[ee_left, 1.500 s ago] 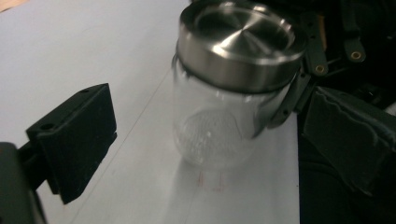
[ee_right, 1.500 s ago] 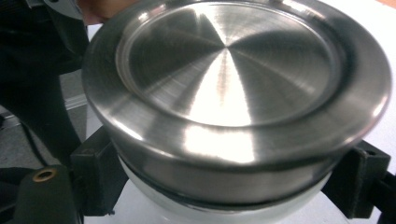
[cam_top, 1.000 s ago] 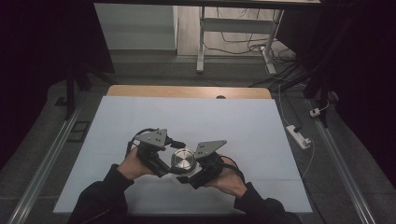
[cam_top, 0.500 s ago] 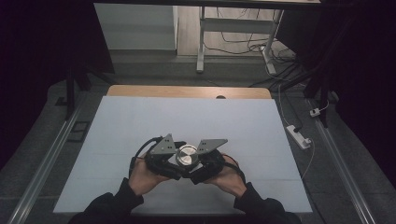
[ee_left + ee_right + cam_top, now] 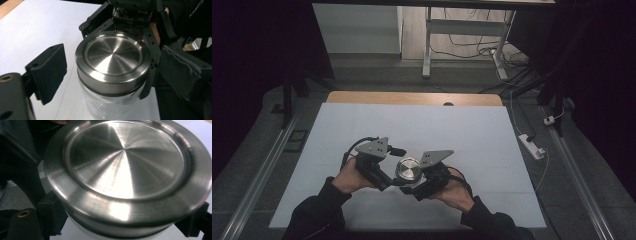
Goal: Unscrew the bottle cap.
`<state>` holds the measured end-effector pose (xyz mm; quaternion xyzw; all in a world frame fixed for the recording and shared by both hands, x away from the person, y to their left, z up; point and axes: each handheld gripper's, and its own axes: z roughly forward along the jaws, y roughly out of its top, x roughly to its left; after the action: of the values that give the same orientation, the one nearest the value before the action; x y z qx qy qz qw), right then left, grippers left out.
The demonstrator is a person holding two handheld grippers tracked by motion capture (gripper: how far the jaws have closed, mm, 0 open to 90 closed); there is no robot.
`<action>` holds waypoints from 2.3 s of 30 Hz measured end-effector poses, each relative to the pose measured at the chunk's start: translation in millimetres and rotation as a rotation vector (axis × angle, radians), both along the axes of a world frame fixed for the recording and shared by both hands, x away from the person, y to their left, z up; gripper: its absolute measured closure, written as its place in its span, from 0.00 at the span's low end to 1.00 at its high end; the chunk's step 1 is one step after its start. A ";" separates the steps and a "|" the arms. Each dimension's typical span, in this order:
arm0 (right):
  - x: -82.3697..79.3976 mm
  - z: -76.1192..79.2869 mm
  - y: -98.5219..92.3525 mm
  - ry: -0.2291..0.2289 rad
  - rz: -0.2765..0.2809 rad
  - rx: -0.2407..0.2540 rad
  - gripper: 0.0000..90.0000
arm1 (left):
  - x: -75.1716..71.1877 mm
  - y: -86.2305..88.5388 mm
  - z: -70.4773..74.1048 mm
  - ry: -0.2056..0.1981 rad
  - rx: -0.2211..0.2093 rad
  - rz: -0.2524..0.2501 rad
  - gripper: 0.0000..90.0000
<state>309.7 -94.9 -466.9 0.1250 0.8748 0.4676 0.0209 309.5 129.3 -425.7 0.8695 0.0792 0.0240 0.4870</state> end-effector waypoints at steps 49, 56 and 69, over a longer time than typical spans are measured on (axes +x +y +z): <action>2.3 -1.7 0.6 0.004 0.005 0.022 0.16 | 14.6 -3.0 -5.9 -0.008 -0.018 -0.087 0.23; 12.2 -1.5 -9.6 -0.002 -0.137 0.025 0.16 | -7.0 -29.5 -9.2 -0.062 -0.027 0.263 0.23; 8.5 4.5 -8.5 0.007 -0.060 0.047 0.16 | 11.1 6.8 10.3 0.031 -0.133 -0.007 0.13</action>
<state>318.2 -103.4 -462.4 0.1532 0.8595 0.4868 0.0290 320.5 136.1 -415.4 0.8358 0.0853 0.0035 0.5424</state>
